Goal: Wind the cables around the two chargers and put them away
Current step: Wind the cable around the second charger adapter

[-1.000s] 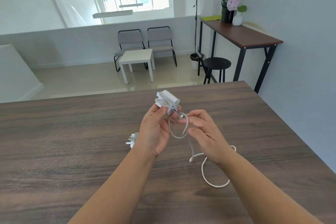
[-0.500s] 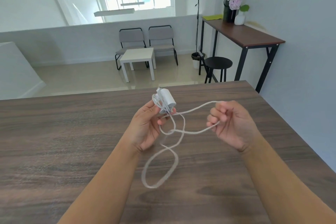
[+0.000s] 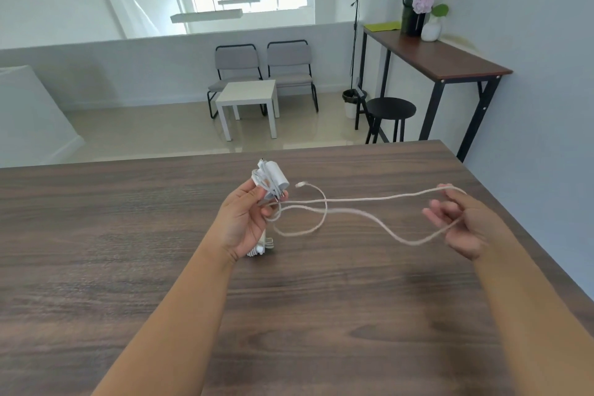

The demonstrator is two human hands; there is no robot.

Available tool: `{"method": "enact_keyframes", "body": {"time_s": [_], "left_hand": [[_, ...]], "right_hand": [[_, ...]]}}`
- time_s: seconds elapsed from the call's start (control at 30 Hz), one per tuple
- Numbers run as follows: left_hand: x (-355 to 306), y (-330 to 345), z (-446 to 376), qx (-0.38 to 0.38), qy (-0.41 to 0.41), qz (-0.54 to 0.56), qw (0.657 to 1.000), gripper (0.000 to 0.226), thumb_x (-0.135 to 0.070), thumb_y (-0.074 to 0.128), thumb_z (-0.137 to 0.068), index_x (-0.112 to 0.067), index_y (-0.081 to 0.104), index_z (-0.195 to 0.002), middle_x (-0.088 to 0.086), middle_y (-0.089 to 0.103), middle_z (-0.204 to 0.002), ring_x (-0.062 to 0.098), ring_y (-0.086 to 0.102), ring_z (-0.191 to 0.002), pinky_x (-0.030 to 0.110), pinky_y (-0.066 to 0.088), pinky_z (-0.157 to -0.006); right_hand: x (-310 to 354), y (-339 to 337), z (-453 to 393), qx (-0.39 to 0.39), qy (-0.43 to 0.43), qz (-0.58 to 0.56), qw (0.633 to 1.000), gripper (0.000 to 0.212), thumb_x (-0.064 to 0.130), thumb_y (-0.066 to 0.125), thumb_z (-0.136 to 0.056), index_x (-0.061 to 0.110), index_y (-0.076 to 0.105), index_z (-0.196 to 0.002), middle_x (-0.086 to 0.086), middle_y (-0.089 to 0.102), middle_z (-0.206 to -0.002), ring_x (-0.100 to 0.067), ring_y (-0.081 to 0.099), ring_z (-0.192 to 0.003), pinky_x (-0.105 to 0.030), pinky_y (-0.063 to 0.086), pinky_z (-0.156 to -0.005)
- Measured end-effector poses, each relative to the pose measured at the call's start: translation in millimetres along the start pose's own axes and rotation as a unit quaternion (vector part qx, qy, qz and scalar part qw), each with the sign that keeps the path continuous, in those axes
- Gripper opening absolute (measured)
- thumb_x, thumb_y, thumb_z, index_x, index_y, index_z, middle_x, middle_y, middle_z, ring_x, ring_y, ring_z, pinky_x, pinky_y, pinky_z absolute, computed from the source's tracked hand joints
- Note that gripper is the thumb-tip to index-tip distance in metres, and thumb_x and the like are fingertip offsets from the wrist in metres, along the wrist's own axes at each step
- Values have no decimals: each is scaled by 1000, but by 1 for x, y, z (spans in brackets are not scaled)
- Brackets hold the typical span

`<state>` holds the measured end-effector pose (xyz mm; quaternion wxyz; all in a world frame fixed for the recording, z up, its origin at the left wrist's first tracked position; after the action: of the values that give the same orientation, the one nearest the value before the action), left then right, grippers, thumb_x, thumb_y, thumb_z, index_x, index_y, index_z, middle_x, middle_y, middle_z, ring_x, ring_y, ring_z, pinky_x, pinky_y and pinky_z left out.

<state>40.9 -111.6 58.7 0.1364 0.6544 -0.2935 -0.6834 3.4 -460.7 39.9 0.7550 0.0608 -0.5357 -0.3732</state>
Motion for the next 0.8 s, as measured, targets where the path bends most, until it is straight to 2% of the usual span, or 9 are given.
{"method": "enact_keyframes", "body": {"time_s": [0.07,0.17,0.23,0.3,0.37,0.43,0.53,0.6,0.8], "left_hand": [[0,-6,-1,-4,7,-5,1000,35,-14,65,-80,-1,62,-112,10,72,-90,16,69,-77,15,43,-48],[-3,-10,-3,-10,9,-11,1000,53,-21,78,-65,-2,63,-112,11,73,-92,16,70,-78,13,43,-48],[-2,-13,-5,-24,7,-19,999,44,-17,72,-72,-2,62,-113,11,73,-93,16,70,-77,12,42,-47],[2,-9,-7,-27,0,-28,999,33,-10,61,-83,-2,63,-115,13,71,-96,16,69,-77,13,42,-47],[9,-2,-9,-24,-6,-48,999,29,-6,54,-90,-4,63,-118,15,69,-99,17,68,-77,14,42,-48],[18,8,-10,-31,-13,-71,997,26,-2,50,-95,-5,62,-118,15,69,-100,15,68,-75,14,42,-49],[26,23,-10,-39,-16,-91,995,24,1,50,-95,-6,63,-114,12,68,-96,13,65,-71,14,41,-50],[29,31,-9,-31,-20,-91,995,23,1,49,-95,-6,63,-112,10,66,-93,11,60,-68,14,41,-51],[24,36,-6,-29,-16,-65,997,22,0,46,-97,-6,64,-109,9,66,-90,10,61,-66,14,42,-50]], "right_hand": [[-4,-8,-4,16,11,3,1000,10,18,56,-93,20,61,-85,10,30,-36,-1,34,-29,-14,38,-32],[-8,-18,-7,8,-49,227,973,9,18,64,-88,10,60,-90,6,29,-44,-6,26,-34,-17,22,-33],[-11,-14,-3,22,-78,388,918,23,14,69,-84,4,61,-103,-2,43,-57,-12,39,-46,-25,35,-44],[-20,-1,1,56,-60,488,869,50,16,72,-81,15,54,-127,-13,59,-90,-21,58,-78,-36,48,-72],[-31,17,7,52,-98,627,771,67,36,72,-78,34,42,-138,-11,48,-134,-29,44,-125,-44,36,-102],[-38,46,22,67,-202,661,720,59,50,68,-74,43,48,-130,-1,42,-142,-24,30,-136,-42,26,-110],[-58,92,57,171,-275,582,746,29,45,73,-77,34,65,-103,12,59,-111,-6,50,-108,-22,38,-91],[-73,114,71,222,-262,581,738,34,45,76,-74,30,66,-103,13,63,-98,1,54,-89,-15,41,-77],[-92,127,70,251,-209,558,763,32,28,74,-77,34,59,-105,5,73,-78,-1,58,-63,-17,48,-68]]}}
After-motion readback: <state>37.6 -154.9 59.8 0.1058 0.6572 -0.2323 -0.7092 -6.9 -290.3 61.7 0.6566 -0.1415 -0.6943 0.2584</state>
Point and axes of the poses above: each hand's wrist, its own z-axis away from the middle knuckle, its own y-axis out of the palm, x = y × z, the point moved 3 cm from there along -z, towards the middle knuckle
